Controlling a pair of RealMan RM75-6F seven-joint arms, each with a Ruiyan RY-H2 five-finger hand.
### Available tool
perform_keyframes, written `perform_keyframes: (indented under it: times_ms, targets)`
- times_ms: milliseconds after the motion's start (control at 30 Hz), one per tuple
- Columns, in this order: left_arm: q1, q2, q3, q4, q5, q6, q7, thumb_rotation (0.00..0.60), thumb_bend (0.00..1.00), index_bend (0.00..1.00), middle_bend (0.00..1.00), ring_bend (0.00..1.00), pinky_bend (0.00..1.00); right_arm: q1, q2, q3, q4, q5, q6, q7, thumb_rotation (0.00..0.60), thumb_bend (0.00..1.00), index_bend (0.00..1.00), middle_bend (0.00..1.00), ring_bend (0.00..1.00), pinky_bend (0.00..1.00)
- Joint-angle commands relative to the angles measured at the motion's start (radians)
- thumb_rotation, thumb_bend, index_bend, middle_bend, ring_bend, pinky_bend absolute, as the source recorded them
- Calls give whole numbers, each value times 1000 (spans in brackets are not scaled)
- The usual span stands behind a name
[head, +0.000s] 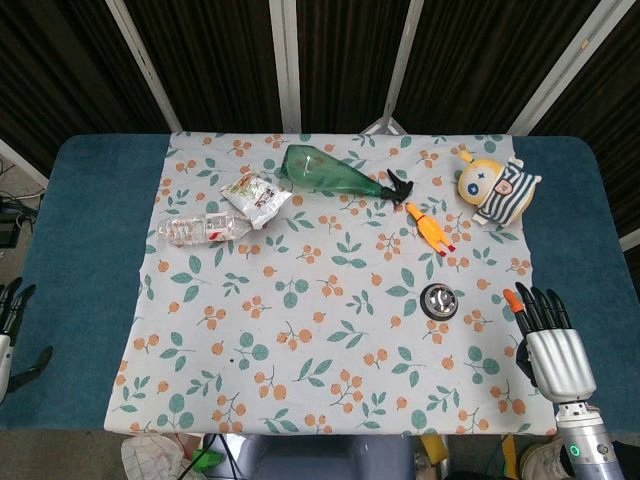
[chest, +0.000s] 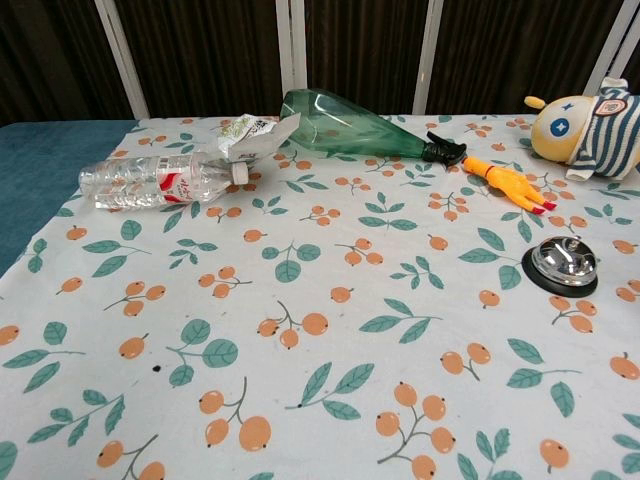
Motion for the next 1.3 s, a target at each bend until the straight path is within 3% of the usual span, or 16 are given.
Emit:
perform_keyframes:
  times_ms: [33, 967, 1133, 1300]
  targets:
    - [-2, 0, 1, 1, -3, -6, 4, 600, 404, 47, 0, 27, 165, 1, -1, 1, 1, 2, -1, -1, 600, 1000, 84, 0, 0, 0]
    - [29, 5, 21, -22, 39, 46, -1, 600, 404, 47, 0, 27, 165, 14, -4, -16, -9, -34, -21, 23, 600, 1000, 83, 0, 0, 0]
    - [28, 7, 21, -29, 31, 35, 3, 600, 404, 47, 0, 27, 165, 65, -21, 13, -7, -19, -77, 75, 600, 1000, 84, 0, 0, 0]
    - [25, 5, 16, -27, 25, 30, 5, 600, 404, 47, 0, 28, 165, 103, -39, 53, -21, 15, -109, 25, 600, 1000, 84, 0, 0, 0]
